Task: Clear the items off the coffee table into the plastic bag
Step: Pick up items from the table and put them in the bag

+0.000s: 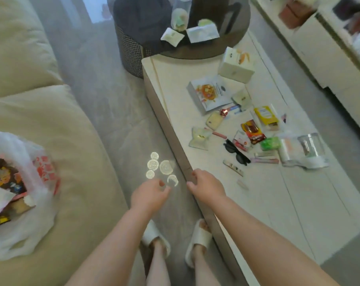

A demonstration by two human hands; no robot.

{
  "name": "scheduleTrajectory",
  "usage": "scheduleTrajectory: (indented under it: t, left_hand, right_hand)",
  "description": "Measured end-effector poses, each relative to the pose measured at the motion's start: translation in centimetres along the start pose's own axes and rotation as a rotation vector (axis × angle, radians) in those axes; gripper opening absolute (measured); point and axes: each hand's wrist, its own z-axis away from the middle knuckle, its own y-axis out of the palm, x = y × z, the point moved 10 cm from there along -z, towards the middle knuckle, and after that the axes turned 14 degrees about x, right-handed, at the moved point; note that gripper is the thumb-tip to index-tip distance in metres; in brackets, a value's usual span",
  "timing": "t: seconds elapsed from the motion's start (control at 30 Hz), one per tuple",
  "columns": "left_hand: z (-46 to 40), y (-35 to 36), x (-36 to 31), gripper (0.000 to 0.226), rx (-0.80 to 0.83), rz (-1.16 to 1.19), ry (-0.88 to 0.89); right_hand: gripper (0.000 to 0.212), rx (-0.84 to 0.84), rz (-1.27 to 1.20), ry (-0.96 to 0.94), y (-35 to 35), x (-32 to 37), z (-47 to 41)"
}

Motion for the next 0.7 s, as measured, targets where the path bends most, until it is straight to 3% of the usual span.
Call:
scheduleTrajectory:
  t: [0.33, 0.7]
  left_hand:
    - [-1.8, 8.7, -14.0, 0.037, 0.097, -0.124, 0.049]
    - [-8.2, 14.8, -21.1, 0.040, 0.129, -0.210, 0.060]
  right_hand:
    - [0.045, 0.005, -0.137, 0.098, -1.7, -16.7, 1.3]
    - [0.043, 0.034, -0.224, 0.217, -1.3, -29.7, -1.9]
